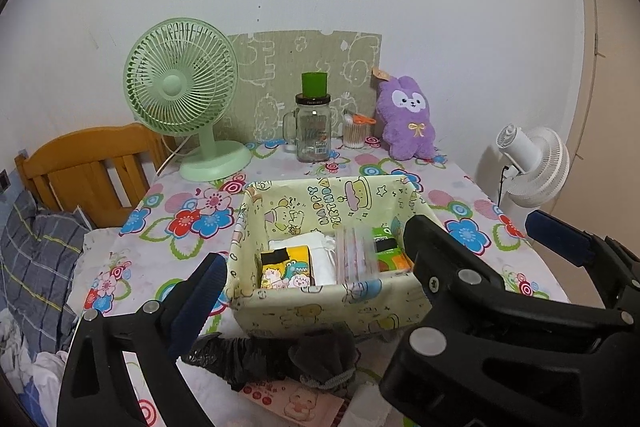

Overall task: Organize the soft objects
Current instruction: 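Withdraw both open grippers from the box toward the remaining items on the table, then grasp the white folded pad with the right gripper, then grasp the grey drawstring pouch with left while right lifts the white pad, then carry the grey pouch toward the box with left while right carries the pad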

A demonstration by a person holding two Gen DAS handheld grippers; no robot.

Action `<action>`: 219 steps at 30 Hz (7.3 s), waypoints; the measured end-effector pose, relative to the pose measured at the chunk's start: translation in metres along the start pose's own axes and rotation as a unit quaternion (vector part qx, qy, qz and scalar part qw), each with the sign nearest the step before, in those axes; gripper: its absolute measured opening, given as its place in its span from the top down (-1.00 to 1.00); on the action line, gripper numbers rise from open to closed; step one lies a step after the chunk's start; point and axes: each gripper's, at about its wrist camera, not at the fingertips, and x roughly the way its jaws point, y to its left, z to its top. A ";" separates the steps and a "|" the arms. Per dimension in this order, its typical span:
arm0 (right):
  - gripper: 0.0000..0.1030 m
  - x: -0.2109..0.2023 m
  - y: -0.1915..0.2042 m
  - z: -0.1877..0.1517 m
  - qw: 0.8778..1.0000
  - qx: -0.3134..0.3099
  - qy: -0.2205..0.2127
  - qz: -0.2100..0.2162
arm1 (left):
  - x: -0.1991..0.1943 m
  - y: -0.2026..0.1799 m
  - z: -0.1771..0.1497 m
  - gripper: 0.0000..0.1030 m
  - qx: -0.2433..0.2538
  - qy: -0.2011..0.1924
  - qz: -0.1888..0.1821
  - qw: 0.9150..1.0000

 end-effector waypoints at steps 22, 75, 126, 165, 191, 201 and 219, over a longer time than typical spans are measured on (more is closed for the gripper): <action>-1.00 -0.043 0.002 -0.037 1.000 -0.008 -0.025 -0.012 | -0.034 -0.004 -0.038 -0.99 0.001 -0.019 -0.005 1.000; -0.67 0.039 0.041 -0.134 0.993 -0.029 0.118 -0.003 | 0.021 0.049 -0.135 -0.98 -0.033 0.098 0.034 0.994; 0.48 0.051 -0.027 -0.097 0.996 0.025 0.090 0.010 | 0.058 -0.016 -0.092 -0.22 -0.016 0.098 0.010 0.995; 0.48 0.010 -0.027 -0.097 0.998 0.035 0.060 -0.006 | 0.013 -0.020 -0.090 0.24 -0.010 0.066 0.021 0.998; 0.48 -0.049 -0.010 -0.070 1.000 0.023 0.005 0.005 | -0.047 -0.014 -0.064 0.24 -0.011 0.006 0.024 1.000; 0.48 -0.061 -0.007 -0.050 1.000 0.022 -0.013 0.007 | -0.059 -0.014 -0.046 0.24 -0.006 -0.014 0.024 1.000; 0.48 -0.059 -0.005 -0.019 0.999 0.016 -0.031 0.003 | -0.057 -0.013 -0.013 0.24 -0.001 -0.034 0.018 0.999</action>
